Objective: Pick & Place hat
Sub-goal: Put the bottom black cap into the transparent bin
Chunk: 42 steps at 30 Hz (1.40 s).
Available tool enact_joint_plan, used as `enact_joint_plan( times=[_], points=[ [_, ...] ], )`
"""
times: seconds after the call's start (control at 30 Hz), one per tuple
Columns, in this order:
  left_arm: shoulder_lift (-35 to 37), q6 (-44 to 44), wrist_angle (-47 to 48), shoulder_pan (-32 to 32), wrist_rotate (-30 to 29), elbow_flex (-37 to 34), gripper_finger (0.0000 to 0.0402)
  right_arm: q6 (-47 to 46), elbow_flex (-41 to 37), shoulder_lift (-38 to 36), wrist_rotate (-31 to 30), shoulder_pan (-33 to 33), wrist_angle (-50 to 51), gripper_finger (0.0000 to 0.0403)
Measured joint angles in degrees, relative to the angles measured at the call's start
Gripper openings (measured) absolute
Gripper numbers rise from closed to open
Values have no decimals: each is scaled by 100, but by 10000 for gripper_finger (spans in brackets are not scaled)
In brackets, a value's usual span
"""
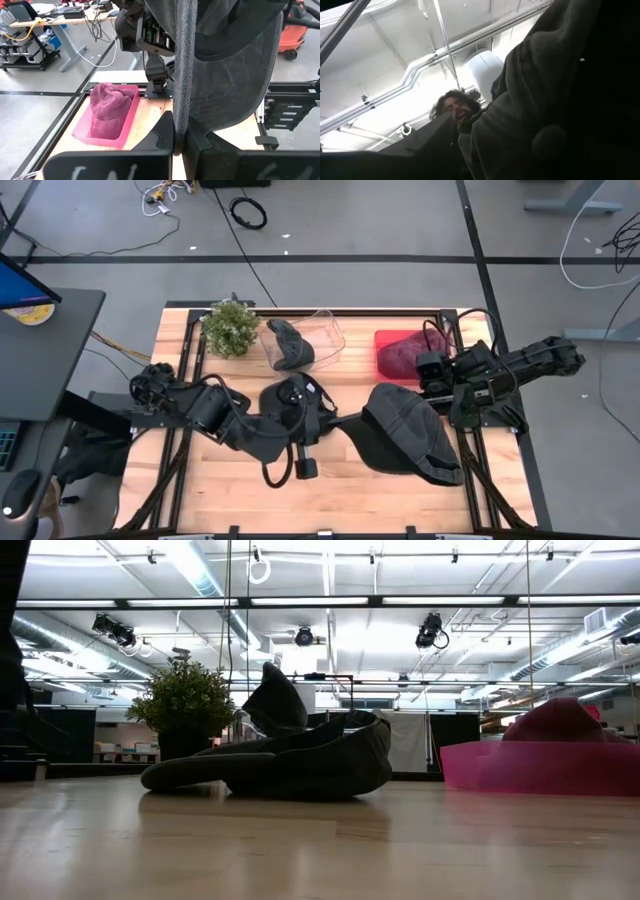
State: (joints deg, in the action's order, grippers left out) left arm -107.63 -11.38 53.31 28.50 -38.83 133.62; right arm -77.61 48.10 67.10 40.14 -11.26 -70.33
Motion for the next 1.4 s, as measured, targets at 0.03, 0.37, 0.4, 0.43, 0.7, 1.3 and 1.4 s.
enact_joint_plan(
  times=[0.03,0.37,0.4,0.43,0.7,1.3,1.4],
  points=[
    [0,0,-2,-22,36,0,11,5,0,-2,0,-1,0,269],
    [0,-6,65,-192,432,0,11,89,0,-3,46,5,191,247],
    [0,-30,123,-217,463,0,11,28,0,-3,52,6,190,245],
    [0,-97,211,-240,476,0,11,-24,0,-3,69,6,191,245],
    [0,-345,530,-401,717,0,11,-39,0,-7,83,23,795,241],
    [0,-1023,914,-390,635,0,36,925,0,-397,-369,181,2221,12],
    [0,-1352,1253,-321,554,0,57,1139,0,-698,-476,292,2786,12]
  ],
)
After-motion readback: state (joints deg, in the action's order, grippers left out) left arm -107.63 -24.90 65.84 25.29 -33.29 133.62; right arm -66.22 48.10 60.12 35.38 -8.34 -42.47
